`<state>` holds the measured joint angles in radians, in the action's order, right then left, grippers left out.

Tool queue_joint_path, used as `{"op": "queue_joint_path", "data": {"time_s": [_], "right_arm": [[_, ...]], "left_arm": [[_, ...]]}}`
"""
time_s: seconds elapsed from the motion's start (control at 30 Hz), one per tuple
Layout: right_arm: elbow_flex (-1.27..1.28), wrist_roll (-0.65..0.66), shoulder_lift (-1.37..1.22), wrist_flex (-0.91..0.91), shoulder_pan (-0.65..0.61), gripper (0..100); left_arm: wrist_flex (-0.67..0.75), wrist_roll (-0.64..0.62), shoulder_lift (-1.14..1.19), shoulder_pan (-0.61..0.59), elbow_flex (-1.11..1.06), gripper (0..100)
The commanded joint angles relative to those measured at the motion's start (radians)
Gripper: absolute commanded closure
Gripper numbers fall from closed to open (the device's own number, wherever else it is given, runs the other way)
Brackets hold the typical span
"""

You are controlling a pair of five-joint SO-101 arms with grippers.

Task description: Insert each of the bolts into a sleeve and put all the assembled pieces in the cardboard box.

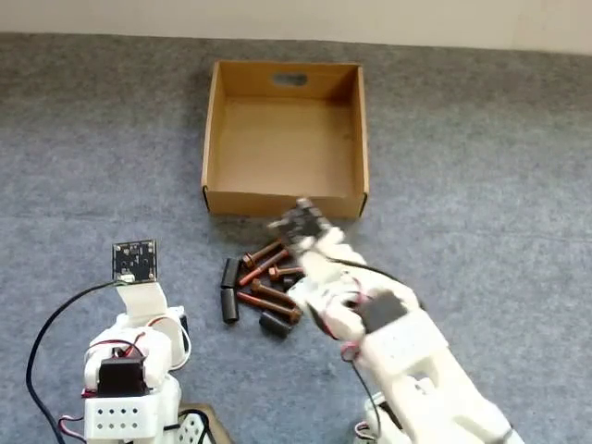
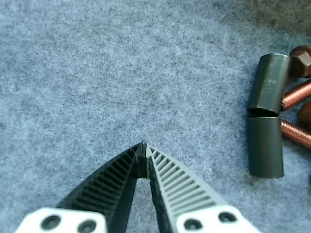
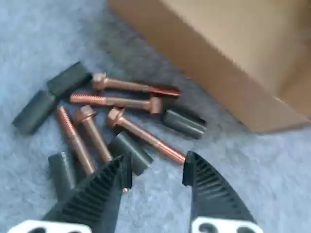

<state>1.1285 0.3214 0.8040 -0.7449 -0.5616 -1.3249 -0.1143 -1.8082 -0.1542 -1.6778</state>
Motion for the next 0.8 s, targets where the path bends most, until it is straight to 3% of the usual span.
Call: {"op": "queue_joint_path", "data": {"time_s": [0.0, 0.2, 0.53, 0.77], "right_arm": [[-0.01, 0.077, -0.182, 0.107, -0.016, 82.0], [-0.056, 0.212, -0.401, 0.219, -0.021, 82.0], [-0.251, 0.221, -0.665, 0.219, -0.007, 82.0], [-0.255, 0.221, -0.665, 0.214, -0.007, 83.4]], "left_arm": [[-0.002, -0.008, -0.008, -0.01, -0.019, 99], [-0.002, -0.008, -0.008, -0.01, -0.019, 99], [-0.002, -0.008, -0.008, -0.01, -0.019, 99], [-0.002, -0.008, -0.008, -0.01, -0.019, 99]]}}
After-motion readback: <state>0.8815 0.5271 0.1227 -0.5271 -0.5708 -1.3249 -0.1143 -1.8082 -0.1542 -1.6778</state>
